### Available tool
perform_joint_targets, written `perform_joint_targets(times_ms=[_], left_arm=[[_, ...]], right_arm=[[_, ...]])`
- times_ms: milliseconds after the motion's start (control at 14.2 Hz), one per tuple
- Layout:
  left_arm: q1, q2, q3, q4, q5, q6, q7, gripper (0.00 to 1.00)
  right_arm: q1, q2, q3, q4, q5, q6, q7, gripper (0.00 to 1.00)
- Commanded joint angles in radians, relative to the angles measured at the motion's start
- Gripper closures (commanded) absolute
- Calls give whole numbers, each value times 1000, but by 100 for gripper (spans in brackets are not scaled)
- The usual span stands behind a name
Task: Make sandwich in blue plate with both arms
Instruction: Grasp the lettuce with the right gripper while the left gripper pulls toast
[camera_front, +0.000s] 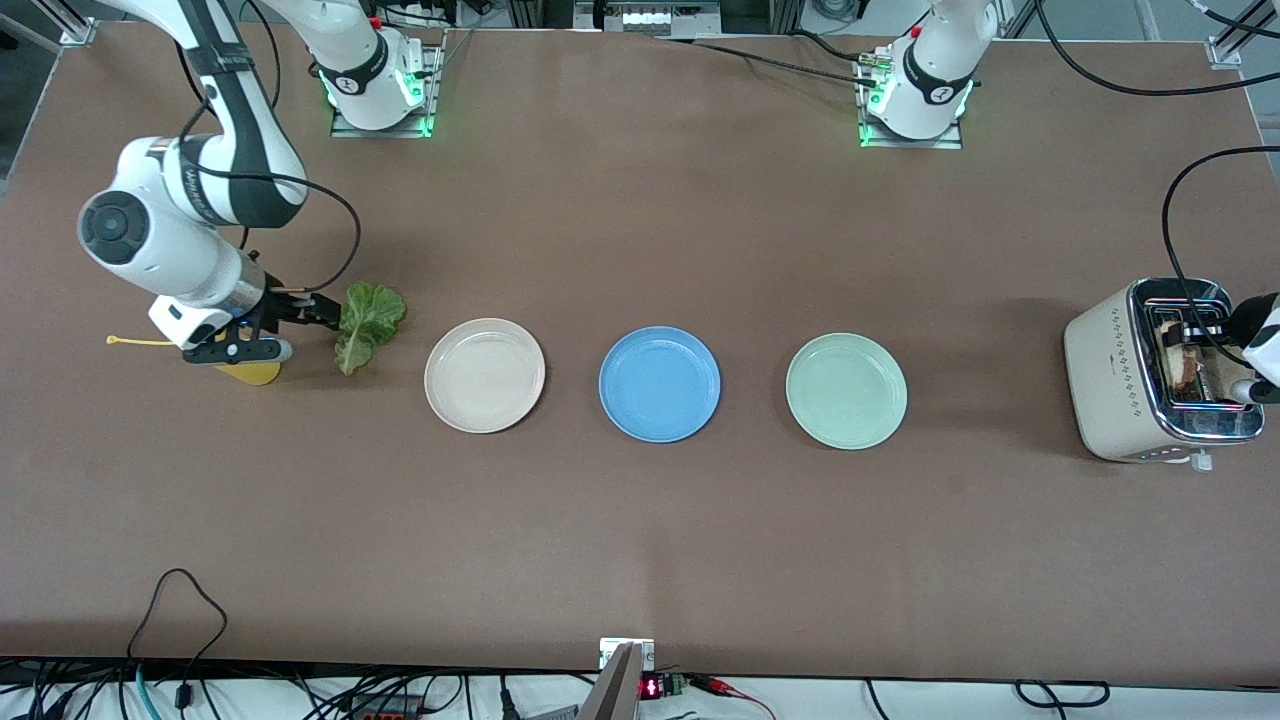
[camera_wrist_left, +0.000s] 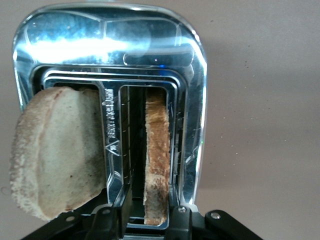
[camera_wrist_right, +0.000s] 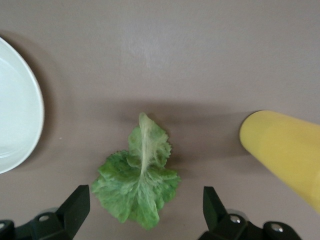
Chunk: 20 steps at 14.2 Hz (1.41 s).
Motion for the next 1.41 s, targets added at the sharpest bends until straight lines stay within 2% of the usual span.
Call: perform_joint_targets(times_ms=[0,211,492,633,773,844,984,1055,1125,1336], left_arm=[[14,6,-8,7,13,5,18,82],[14,21,-8,15,7,5,18,98],[14,-20,-16,47,1,-33,50,99],[14,-37,-17,157,-25,-152,87,99],[-12,-35,-28,313,-36,-316,90,99],[-29,-35,-63,346,-42,-350,91,99],[-34,-38,-155,343,-76,-366,75,99],[-34,-35,-195,334,-129,-380,41,99],[-40,-29,-235,313,-181,-377,-52,99],[-67,20,-394,294,-220,-299,-267,99]], right_arm=[[16,66,1,-12,-15,100,3,0],[15,139,1,-11,-15,186,1,0],[12,183,1,-8,-15,210,4,0],[13,195,1,-8,-15,208,4,1],[15,203,1,-8,-15,208,4,32],[15,209,1,-8,-15,208,4,44],[15,215,1,-6,-15,208,4,64],[15,215,2,-6,-15,207,0,80],[16,214,1,-4,-15,205,-5,90],[16,214,1,8,-15,199,-11,100]])
